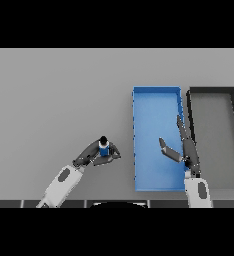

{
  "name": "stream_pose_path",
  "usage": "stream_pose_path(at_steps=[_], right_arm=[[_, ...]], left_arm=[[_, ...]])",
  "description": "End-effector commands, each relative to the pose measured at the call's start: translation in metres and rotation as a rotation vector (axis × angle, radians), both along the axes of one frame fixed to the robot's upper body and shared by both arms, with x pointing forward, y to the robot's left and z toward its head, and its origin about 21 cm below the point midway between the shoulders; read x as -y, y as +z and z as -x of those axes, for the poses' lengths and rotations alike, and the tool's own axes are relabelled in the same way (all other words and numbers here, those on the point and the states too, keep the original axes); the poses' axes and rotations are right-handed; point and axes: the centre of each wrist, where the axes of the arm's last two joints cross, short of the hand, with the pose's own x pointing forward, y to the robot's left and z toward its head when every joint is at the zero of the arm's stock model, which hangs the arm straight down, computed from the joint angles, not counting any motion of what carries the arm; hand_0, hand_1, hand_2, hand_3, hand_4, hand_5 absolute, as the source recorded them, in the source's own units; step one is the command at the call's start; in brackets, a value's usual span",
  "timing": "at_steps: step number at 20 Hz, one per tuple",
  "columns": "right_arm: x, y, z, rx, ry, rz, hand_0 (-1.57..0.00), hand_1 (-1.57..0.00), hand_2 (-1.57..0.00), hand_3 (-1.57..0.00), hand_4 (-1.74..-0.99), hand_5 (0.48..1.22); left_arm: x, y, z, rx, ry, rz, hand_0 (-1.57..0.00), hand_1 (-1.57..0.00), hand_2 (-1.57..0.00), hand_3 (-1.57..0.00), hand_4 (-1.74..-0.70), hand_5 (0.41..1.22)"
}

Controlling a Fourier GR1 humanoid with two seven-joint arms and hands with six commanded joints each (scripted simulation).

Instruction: Pick up the blue pipe and place it into the blue bin.

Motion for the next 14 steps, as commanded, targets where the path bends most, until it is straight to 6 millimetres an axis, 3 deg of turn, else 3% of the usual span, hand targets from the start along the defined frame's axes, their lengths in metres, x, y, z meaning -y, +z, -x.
stream_pose_path(at_steps=[1,6,14], right_arm=[[-0.001,-0.002,0.001,0.001,0.004,0.001,0.0,0.0,0.0,0.0,-1.228,0.656],[0.001,-0.001,-0.002,-0.011,0.005,-0.006,0.0,0.0,0.0,0.0,-1.217,0.631],[0.001,-0.002,-0.003,-0.003,-0.002,0.017,0.0,0.0,0.0,0.0,-1.194,0.642]], left_arm=[[0.001,0.0,0.001,0.02,0.002,-0.011,-1.17,-1.24,-1.28,-1.27,-1.55,1.094],[0.01,0.011,0.002,0.097,0.013,0.032,-1.44,-1.46,-1.48,-1.47,-1.48,1.179],[0.026,0.064,-0.007,0.209,-0.047,0.13,-1.55,-1.55,-1.56,-1.55,-1.47,1.214]])
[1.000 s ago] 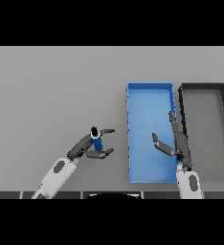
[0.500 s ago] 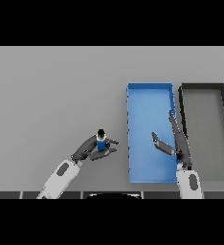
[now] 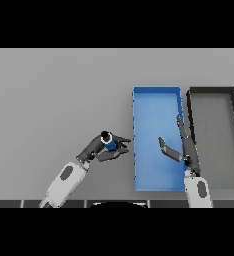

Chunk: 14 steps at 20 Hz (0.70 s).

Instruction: Pick up the blue pipe and place it into the blue bin.

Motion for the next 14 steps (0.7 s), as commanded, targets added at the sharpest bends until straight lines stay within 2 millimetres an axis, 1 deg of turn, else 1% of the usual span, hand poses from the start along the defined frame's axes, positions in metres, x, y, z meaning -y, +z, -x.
stream_pose_path(at_steps=[1,2,3,5,6,7,9,10,11,13,14], right_arm=[[0.0,0.0,-0.002,0.001,0.003,0.006,0.0,0.0,0.0,0.0,-1.184,0.643],[0.002,0.0,-0.002,0.007,-0.001,0.013,0.0,0.0,0.0,0.0,-1.176,0.643],[0.001,0.001,-0.002,0.01,0.0,0.009,0.0,0.0,0.0,0.0,-1.17,0.644],[0.004,-0.002,0.001,0.009,0.003,0.016,0.0,0.0,0.0,0.0,-1.158,0.643],[0.003,-0.002,0.0,0.012,0.002,0.011,0.0,0.0,0.0,0.0,-1.155,0.642],[0.006,0.0,-0.003,0.009,-0.007,0.018,0.0,0.0,0.0,0.0,-1.151,0.643],[0.007,0.002,0.001,0.028,-0.016,0.031,0.0,0.0,0.0,0.0,-1.141,0.643],[0.006,0.003,0.004,0.037,-0.025,0.038,0.0,0.0,0.0,0.0,-1.139,0.643],[0.005,0.004,0.008,0.043,-0.036,0.047,0.0,0.0,0.0,0.0,-1.138,0.643],[0.002,0.009,0.018,0.056,-0.062,0.067,0.0,0.0,0.0,0.0,-1.188,0.643],[0.002,0.011,0.018,0.045,-0.078,0.072,0.0,0.0,0.0,0.0,-1.191,0.642]], left_arm=[[0.003,0.006,0.0,0.016,-0.017,0.007,-1.55,-1.56,-1.56,-1.56,-1.47,1.215],[0.009,0.014,-0.001,0.022,-0.029,0.003,-1.56,-1.56,-1.56,-1.56,-1.47,1.217],[0.012,0.018,0.0,0.026,-0.043,0.004,-1.56,-1.56,-1.56,-1.56,-1.47,1.217],[0.013,0.021,0.001,0.017,-0.047,-0.019,-1.56,-1.56,-1.57,-1.57,-1.47,1.219],[0.016,0.022,0.003,0.018,-0.05,-0.03,-1.57,-1.57,-1.57,-1.57,-1.47,1.219],[0.015,0.025,-0.001,0.021,-0.04,-0.031,-1.57,-1.57,-1.57,-1.57,-1.47,1.22],[0.013,0.026,-0.001,0.012,-0.043,-0.035,-1.57,-1.57,-1.57,-1.57,-1.47,1.22],[0.014,0.02,0.001,0.007,-0.049,-0.035,-1.57,-1.57,-1.57,-1.57,-1.47,1.22],[0.013,0.02,0.0,0.001,-0.051,-0.035,-1.57,-1.57,-1.57,-1.57,-1.47,1.22],[0.011,0.021,-0.001,0.011,-0.044,-0.039,-1.57,-1.57,-1.57,-1.57,-1.47,1.22],[0.011,0.019,0.001,0.01,-0.051,-0.04,-1.57,-1.57,-1.57,-1.57,-1.47,1.22]])
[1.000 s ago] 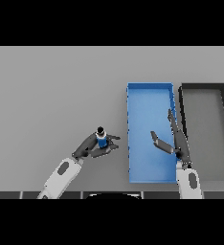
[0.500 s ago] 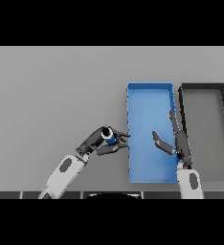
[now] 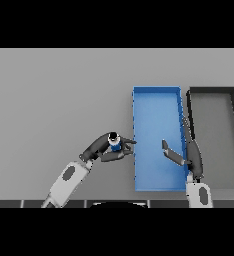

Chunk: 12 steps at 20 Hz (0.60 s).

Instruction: Pick up the blue pipe and place it into the blue bin.

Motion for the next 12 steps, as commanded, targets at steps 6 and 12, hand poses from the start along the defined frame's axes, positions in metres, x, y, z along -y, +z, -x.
stream_pose_path(at_steps=[6,12], right_arm=[[0.001,0.04,0.0,0.04,0.256,-0.228,0.0,-0.03,-0.11,0.0,-1.209,0.609],[-0.015,0.109,-0.023,-0.013,0.598,-0.183,0.0,-0.01,-0.1,0.0,-1.255,0.56]], left_arm=[[0.004,-0.001,0.001,-0.004,-0.02,0.003,-1.57,-1.57,-1.57,-1.57,-1.47,1.221],[0.001,0.002,-0.002,0.002,-0.009,-0.005,-1.57,-1.57,-1.57,-1.57,-1.47,1.221]])
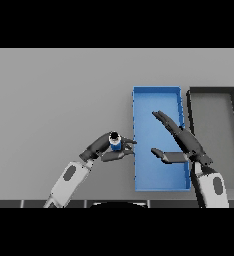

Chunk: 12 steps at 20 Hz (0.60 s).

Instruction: Pick up the blue pipe and place it into the blue bin.

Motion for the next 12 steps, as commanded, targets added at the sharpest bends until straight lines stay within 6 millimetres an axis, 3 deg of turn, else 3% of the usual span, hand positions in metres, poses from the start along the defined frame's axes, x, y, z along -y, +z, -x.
stream_pose_path(at_steps=[1,7,12], right_arm=[[-0.008,0.01,-0.004,0.012,0.04,0.024,0.0,-0.01,-0.1,0.0,-1.261,0.56],[-0.05,0.039,-0.015,0.067,0.235,0.14,0.0,0.0,-0.04,0.0,-1.302,0.559],[-0.083,0.051,-0.027,0.063,0.353,0.174,0.0,0.0,-0.05,0.0,-1.253,0.554]], left_arm=[[0.001,0.004,-0.002,0.011,0.003,-0.005,-1.57,-1.57,-1.57,-1.57,-1.47,1.221],[0.002,0.003,-0.002,0.018,-0.001,-0.006,-1.57,-1.57,-1.57,-1.57,-1.47,1.221],[-0.001,0.001,-0.005,0.005,-0.022,-0.001,-1.57,-1.57,-1.57,-1.57,-1.46,1.221]])
